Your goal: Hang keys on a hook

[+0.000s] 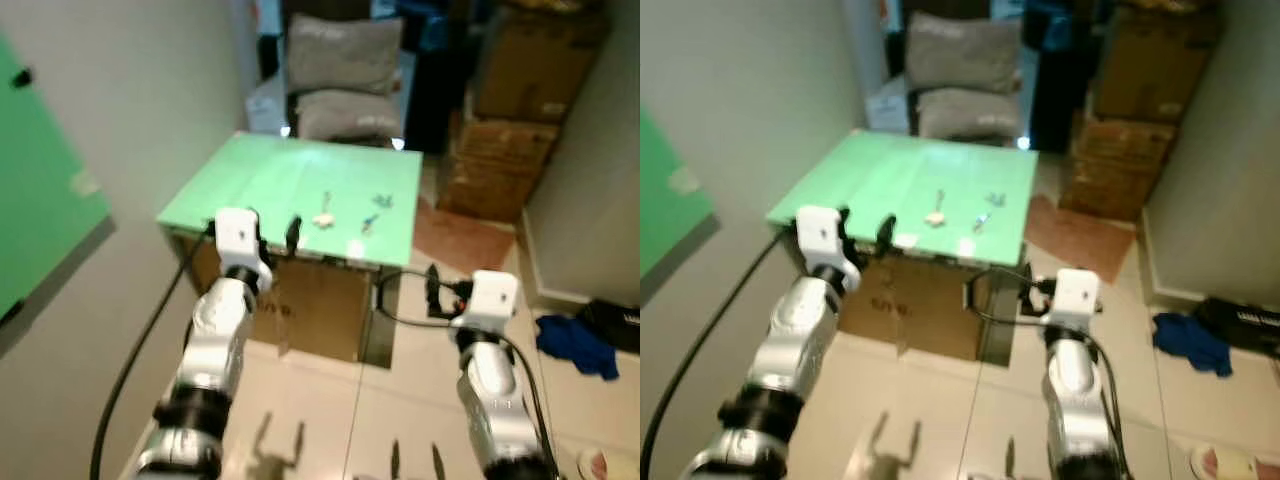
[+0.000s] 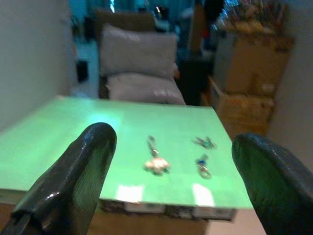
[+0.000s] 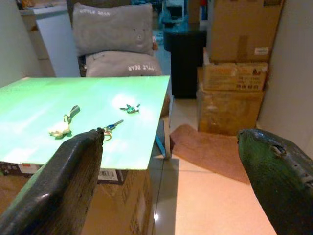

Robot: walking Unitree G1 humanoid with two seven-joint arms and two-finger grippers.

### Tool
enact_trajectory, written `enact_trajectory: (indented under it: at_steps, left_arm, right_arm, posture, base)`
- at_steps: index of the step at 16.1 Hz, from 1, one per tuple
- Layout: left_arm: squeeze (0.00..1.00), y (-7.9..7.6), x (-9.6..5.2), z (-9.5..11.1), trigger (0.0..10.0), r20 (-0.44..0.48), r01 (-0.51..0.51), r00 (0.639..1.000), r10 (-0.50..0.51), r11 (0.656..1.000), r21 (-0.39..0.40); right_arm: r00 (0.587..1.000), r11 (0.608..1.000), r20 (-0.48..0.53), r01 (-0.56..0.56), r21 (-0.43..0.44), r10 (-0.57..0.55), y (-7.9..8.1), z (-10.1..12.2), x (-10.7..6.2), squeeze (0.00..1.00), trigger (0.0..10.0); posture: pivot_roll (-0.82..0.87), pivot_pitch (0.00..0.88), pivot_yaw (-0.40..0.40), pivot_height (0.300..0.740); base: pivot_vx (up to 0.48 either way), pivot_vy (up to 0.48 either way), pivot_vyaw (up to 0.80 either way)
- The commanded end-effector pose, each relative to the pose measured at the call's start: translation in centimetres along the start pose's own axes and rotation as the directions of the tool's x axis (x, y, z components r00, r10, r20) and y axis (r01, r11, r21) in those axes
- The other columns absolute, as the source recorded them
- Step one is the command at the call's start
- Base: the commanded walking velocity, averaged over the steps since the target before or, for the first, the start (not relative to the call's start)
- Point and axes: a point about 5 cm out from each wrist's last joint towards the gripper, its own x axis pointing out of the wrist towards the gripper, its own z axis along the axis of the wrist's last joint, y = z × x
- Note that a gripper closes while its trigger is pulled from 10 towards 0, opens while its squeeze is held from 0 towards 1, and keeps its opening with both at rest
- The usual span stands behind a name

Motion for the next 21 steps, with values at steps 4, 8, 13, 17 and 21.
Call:
enact_trajectory:
  at_steps: [4, 8, 13, 17, 21]
  left_arm:
    - [0.00, -1.1, 0.4, 0.7, 10.0, 0.000, 0.036, 0.999, -0.036, 0.999, 0.005]
    - [0.00, -0.9, 0.1, 0.3, 10.0, -0.048, 0.019, 0.999, -0.019, 1.000, 0.006]
    - [0.00, -1.6, -0.3, 0.1, 10.0, -0.053, 0.063, 0.997, -0.061, 0.997, 0.040]
    - [0.00, -2.6, -0.5, -0.1, 10.0, -0.074, 0.132, 0.989, -0.127, 0.989, 0.069]
    - [0.00, -2.7, -0.6, 0.1, 10.0, -0.070, 0.148, 0.987, -0.144, 0.987, 0.061]
  right_arm:
    - [0.997, 0.997, 0.010, -0.081, -0.007, 0.081, 0.9, 1.2, 1.0, 0.00, 10.0]
    - [0.992, 0.993, -0.035, -0.120, 0.019, 0.120, 1.6, 1.0, 0.5, 0.00, 10.0]
    - [0.989, 0.990, -0.052, -0.141, 0.024, 0.142, 2.0, 0.7, 0.1, 0.00, 10.0]
    - [0.987, 0.989, -0.061, -0.147, 0.031, 0.149, 2.1, 0.5, -0.1, 0.00, 10.0]
    - [0.988, 0.990, -0.067, -0.136, 0.027, 0.137, 2.0, 0.3, -0.5, 0.00, 10.0]
  posture:
    - [-0.09, 0.000, 0.062, 0.740]
    - [-0.09, 0.000, 0.052, 0.740]
    - [-0.09, 0.000, 0.056, 0.740]
    - [-0.09, 0.000, 0.065, 0.740]
    - [-0.09, 0.000, 0.071, 0.740]
  base:
    - [0.423, 0.000, 0.00]
    - [0.428, 0.000, 0.00]
    - [0.435, 0.000, 0.00]
    - [0.436, 0.000, 0.00]
    - [0.433, 0.000, 0.00]
